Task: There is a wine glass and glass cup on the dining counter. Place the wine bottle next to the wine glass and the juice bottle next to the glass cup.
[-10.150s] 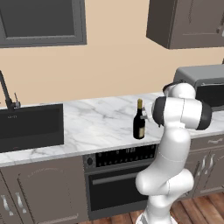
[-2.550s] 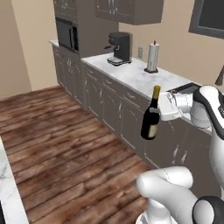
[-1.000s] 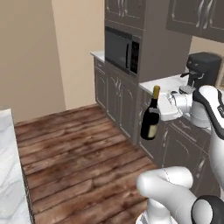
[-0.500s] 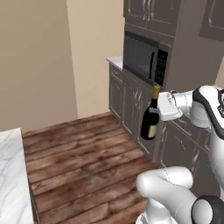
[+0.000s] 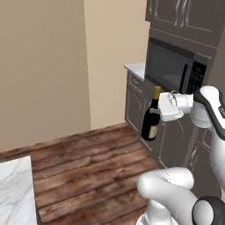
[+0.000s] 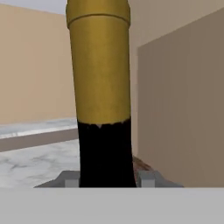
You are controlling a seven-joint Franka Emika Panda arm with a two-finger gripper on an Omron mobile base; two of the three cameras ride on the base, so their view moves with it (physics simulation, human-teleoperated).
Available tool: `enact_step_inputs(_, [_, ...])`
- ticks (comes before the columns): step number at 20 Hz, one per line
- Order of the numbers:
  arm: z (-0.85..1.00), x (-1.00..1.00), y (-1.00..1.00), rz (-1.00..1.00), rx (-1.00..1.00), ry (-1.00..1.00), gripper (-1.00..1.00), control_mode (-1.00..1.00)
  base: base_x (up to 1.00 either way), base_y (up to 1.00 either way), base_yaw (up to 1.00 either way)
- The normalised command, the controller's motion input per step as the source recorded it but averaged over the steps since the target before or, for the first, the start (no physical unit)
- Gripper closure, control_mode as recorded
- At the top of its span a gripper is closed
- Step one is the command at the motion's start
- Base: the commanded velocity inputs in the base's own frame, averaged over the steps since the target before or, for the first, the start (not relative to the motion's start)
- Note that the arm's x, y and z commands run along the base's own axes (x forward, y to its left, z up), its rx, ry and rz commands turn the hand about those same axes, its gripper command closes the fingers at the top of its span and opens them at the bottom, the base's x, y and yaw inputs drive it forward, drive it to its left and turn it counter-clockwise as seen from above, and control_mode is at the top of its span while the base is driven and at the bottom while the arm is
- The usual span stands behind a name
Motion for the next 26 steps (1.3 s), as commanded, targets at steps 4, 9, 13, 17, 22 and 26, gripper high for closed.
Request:
enact_step_inputs(4, [0.0, 0.0, 0.0, 0.0, 0.0, 0.0, 1.0, 1.0, 0.94, 0.0, 0.12])
enact_step_inputs(9, [0.0, 0.0, 0.0, 0.0, 0.0, 0.0, 1.0, 1.0, 0.94, 0.0, 0.12])
enact_step_inputs(13, [0.0, 0.0, 0.0, 0.0, 0.0, 0.0, 1.0, 1.0, 0.94, 0.0, 0.13])
enact_step_inputs(17, [0.0, 0.0, 0.0, 0.0, 0.0, 0.0, 1.0, 1.0, 0.94, 0.0, 0.15])
enact_step_inputs(22, [0.0, 0.0, 0.0, 0.0, 0.0, 0.0, 1.0, 1.0, 0.89, 0.0, 0.24])
enact_step_inputs(26, [0.0, 0.0, 0.0, 0.0, 0.0, 0.0, 1.0, 1.0, 0.8, 0.0, 0.35])
